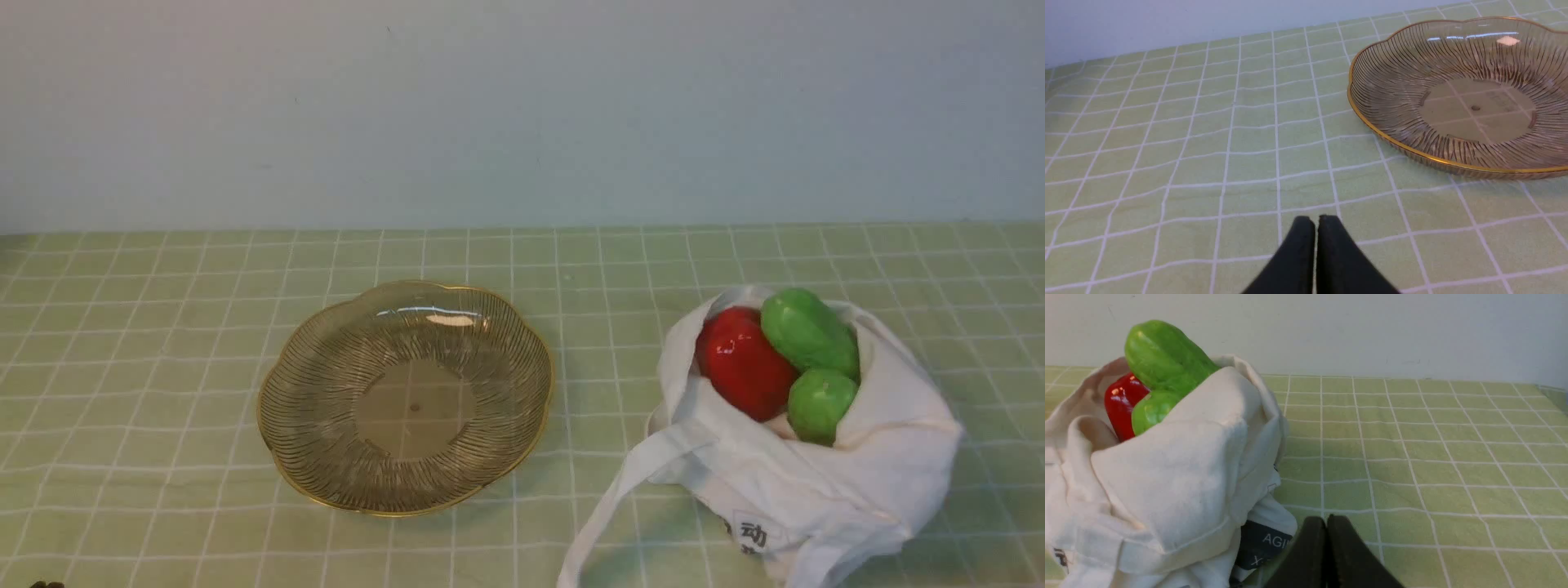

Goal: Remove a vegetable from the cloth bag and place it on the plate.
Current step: Use the right arm to grab a chayote from the bag

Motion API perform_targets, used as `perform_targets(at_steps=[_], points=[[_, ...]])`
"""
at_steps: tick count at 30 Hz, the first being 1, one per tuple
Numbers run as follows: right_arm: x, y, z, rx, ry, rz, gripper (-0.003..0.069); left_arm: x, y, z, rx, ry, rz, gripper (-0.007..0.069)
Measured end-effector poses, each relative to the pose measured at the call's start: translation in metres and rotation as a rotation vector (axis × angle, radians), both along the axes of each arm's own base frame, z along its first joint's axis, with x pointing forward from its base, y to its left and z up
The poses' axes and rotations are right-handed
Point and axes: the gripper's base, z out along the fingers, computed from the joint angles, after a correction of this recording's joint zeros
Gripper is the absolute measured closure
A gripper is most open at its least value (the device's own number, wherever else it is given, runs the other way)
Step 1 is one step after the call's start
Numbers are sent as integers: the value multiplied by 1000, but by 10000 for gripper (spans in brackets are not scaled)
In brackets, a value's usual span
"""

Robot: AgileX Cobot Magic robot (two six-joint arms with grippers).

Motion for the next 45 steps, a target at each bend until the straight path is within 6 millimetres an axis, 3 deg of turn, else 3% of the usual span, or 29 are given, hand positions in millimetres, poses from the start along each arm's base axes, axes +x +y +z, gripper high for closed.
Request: perform_targets(at_steps=[34, 39, 40, 43, 45], points=[[0, 0, 0, 30, -3, -2, 673, 0, 0, 0, 0, 0, 0, 629], [1, 5, 6, 384, -74, -16, 673, 0, 0, 0, 0, 0, 0, 629], [2, 5, 12, 624, -129, -31, 673, 0, 0, 0, 0, 0, 0, 629], [2, 4, 19, 955, -192, -56, 673, 0, 0, 0, 0, 0, 0, 629], [2, 2, 21, 1077, -219, -69, 673, 0, 0, 0, 0, 0, 0, 629]])
